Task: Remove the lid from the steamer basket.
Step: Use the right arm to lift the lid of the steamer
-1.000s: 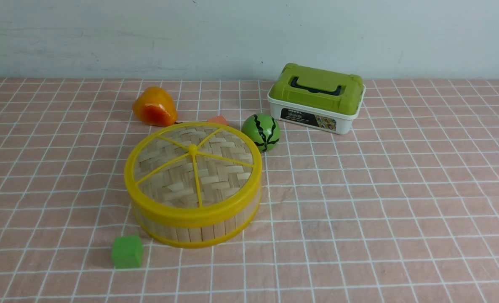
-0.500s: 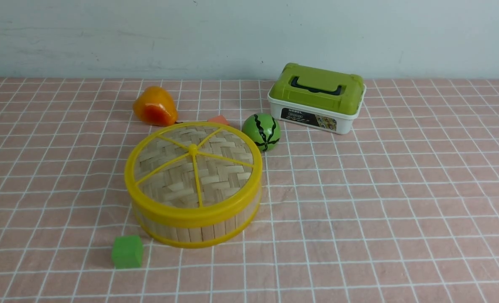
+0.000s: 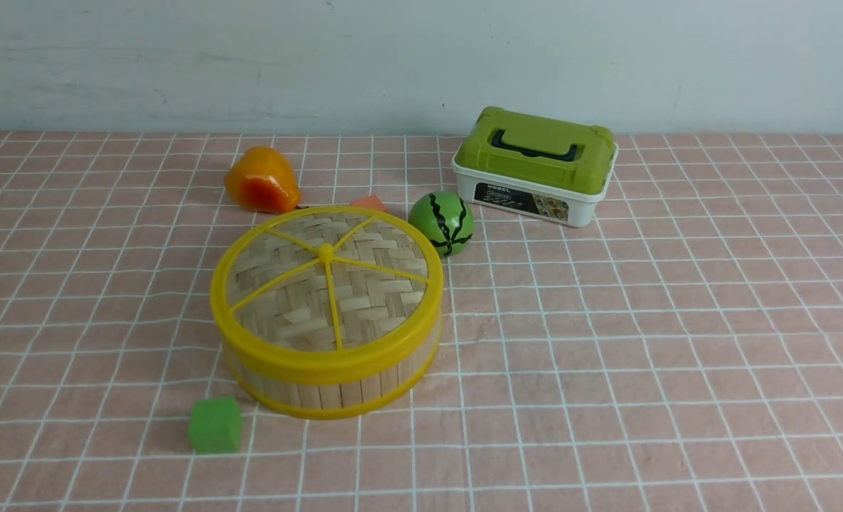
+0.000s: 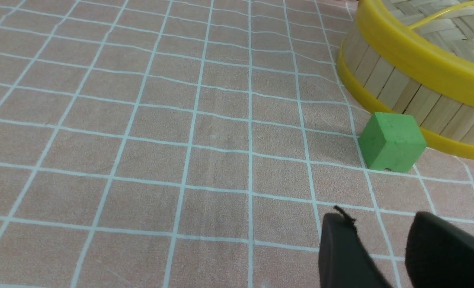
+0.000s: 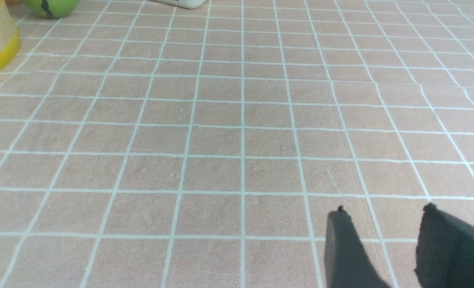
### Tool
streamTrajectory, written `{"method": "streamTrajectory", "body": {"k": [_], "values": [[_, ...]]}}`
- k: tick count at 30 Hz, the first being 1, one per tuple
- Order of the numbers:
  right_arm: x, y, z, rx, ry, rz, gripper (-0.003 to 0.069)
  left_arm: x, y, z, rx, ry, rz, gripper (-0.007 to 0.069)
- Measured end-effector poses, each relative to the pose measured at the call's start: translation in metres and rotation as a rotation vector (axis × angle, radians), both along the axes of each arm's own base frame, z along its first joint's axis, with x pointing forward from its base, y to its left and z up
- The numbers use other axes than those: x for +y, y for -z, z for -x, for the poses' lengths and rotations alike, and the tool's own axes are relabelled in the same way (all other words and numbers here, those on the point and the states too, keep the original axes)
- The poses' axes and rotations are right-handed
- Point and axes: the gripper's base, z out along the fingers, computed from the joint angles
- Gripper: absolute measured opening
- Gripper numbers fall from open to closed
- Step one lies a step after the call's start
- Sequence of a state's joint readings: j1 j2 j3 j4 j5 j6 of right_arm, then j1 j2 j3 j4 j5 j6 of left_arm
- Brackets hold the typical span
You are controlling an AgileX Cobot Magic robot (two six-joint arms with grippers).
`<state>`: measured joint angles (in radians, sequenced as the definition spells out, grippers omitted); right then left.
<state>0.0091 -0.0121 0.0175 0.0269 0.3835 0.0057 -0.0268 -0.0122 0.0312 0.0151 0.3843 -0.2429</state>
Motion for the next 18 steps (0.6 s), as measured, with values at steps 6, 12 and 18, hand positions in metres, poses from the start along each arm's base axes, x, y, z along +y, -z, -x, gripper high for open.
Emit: {"method": "streamTrajectory", "body": {"k": [6,12,18], "values": [[0.001,0.000,0.000,-0.001,0.002,-0.037,0.0241,0.000,0.000,0.000,0.000,0.000,0.001,0.0239],[0.014,-0.003,0.000,0.022,0.048,-0.713,0.0241,0.000,0.000,0.000,0.000,0.000,0.001,0.0239],[0.020,-0.011,-0.001,0.017,0.070,-1.149,0.0241,0.000,0.000,0.000,0.000,0.000,0.001,0.0239]]}}
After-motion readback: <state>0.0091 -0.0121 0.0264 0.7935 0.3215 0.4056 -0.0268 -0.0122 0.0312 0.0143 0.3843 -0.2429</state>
